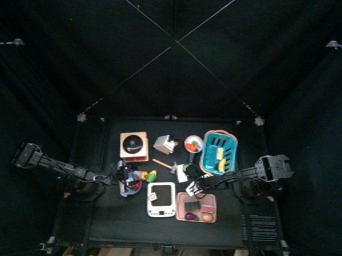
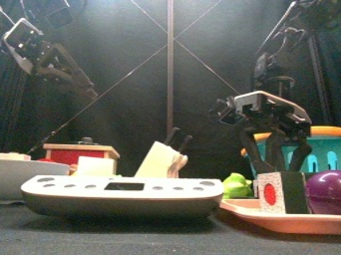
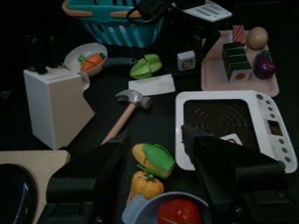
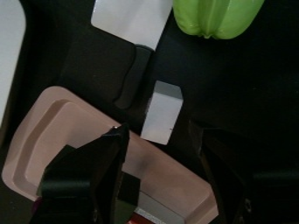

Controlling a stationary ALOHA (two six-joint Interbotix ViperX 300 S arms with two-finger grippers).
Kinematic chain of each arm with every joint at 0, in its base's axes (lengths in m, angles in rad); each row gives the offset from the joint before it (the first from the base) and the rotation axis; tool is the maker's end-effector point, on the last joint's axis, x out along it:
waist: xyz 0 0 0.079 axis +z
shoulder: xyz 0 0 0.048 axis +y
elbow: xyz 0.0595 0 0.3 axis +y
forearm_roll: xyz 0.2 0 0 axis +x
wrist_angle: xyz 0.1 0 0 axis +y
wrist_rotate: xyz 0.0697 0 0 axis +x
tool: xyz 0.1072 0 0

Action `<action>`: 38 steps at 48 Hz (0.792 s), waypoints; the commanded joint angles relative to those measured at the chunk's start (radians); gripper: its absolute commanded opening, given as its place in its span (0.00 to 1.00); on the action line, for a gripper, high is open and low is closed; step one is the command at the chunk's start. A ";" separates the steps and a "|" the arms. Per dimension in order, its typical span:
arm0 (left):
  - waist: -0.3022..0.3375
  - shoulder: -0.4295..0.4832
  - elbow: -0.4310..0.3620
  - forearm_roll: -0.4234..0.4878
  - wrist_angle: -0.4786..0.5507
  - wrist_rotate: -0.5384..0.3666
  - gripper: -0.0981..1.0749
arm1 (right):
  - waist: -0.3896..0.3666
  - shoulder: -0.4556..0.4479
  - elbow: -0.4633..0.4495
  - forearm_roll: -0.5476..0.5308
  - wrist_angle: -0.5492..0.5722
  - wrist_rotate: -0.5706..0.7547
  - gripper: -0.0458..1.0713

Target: Grab white sushi piece from above plate

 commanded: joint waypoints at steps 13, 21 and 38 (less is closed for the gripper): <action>0.006 0.002 -0.012 0.005 0.003 -0.002 0.82 | -0.012 -0.005 -0.012 -0.017 -0.006 0.002 0.71; 0.006 0.000 -0.012 0.005 0.003 -0.002 0.82 | -0.015 0.006 -0.017 -0.014 -0.006 0.000 0.63; 0.008 0.002 -0.014 0.002 0.002 -0.002 0.82 | -0.008 -0.034 -0.061 -0.014 0.061 -0.005 0.59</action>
